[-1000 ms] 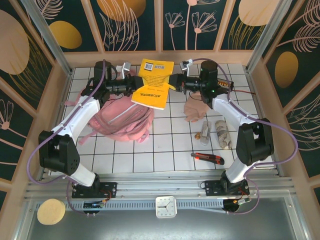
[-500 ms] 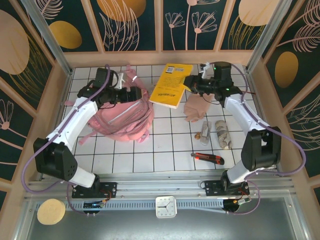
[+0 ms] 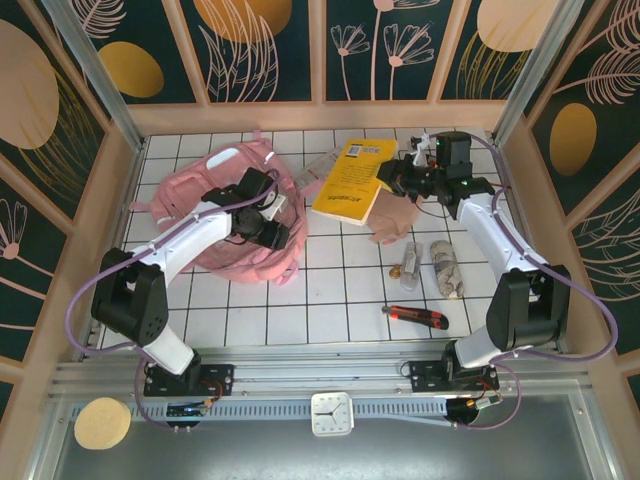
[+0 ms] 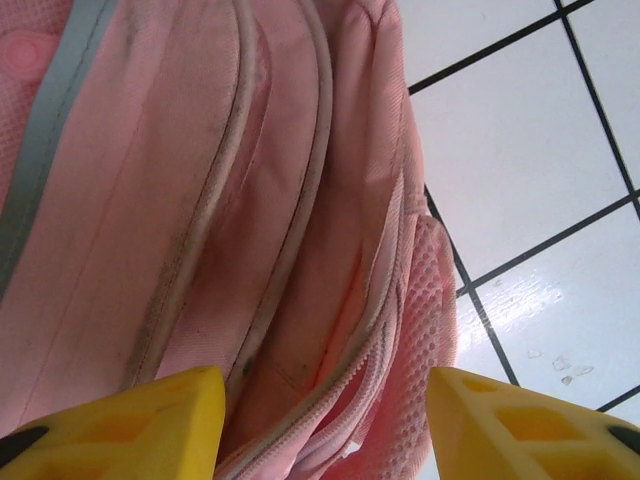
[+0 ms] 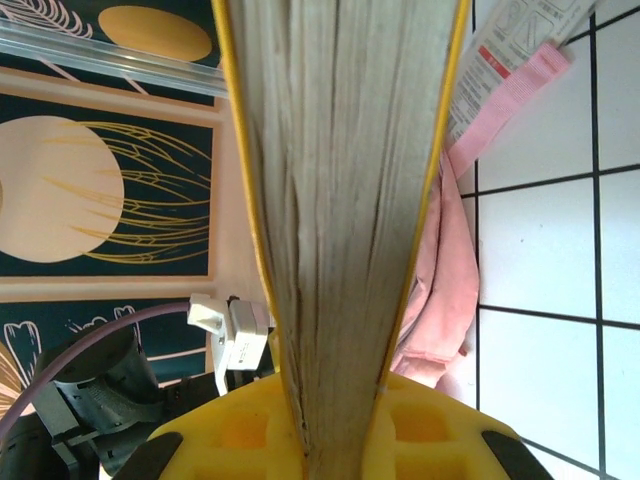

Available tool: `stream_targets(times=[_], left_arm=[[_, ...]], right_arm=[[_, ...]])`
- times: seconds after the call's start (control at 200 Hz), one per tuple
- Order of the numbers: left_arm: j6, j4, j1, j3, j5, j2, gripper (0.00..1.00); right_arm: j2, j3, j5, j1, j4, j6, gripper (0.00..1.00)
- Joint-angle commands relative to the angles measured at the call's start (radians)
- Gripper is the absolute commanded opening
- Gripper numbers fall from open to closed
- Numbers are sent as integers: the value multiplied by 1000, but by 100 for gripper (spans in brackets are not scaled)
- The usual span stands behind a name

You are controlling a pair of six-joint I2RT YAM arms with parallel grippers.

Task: Pack books, pencil case, and school supplies into a backpack

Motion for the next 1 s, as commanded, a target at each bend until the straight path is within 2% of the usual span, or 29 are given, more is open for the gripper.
stream_targets(times=[0.0, 0.175, 0.255, 0.35, 0.47, 0.51, 0.665, 0.801, 0.876, 0.996], left_arm=[[24, -22, 3, -28, -17, 27, 52], [19, -5, 3, -68, -32, 35, 48], [17, -6, 4, -65, -49, 43, 43], [16, -16, 4, -50, -74, 61, 26], [11, -26, 4, -33, -83, 76, 10], [10, -29, 4, -29, -86, 78, 0], [-16, -73, 4, 31, -120, 62, 0], [-114, -148, 4, 212, -173, 18, 0], [-173, -149, 4, 296, -152, -15, 0], [-198, -134, 4, 338, -124, -55, 0]], right_arm=[[-57, -1, -9, 6, 39, -17, 0], [-60, -1, -9, 8, 39, -15, 0], [-65, -3, -5, 11, 39, -15, 0], [-72, -9, -4, 15, 41, -11, 0], [-85, -15, -3, 20, 37, -12, 0], [-91, -19, 0, 21, 35, -14, 0], [-111, -31, -4, 34, 22, -9, 0], [-110, -57, -1, 71, 15, 10, 0], [-105, -99, -4, 88, 33, 41, 0], [-66, -131, -30, 146, 82, 83, 0]])
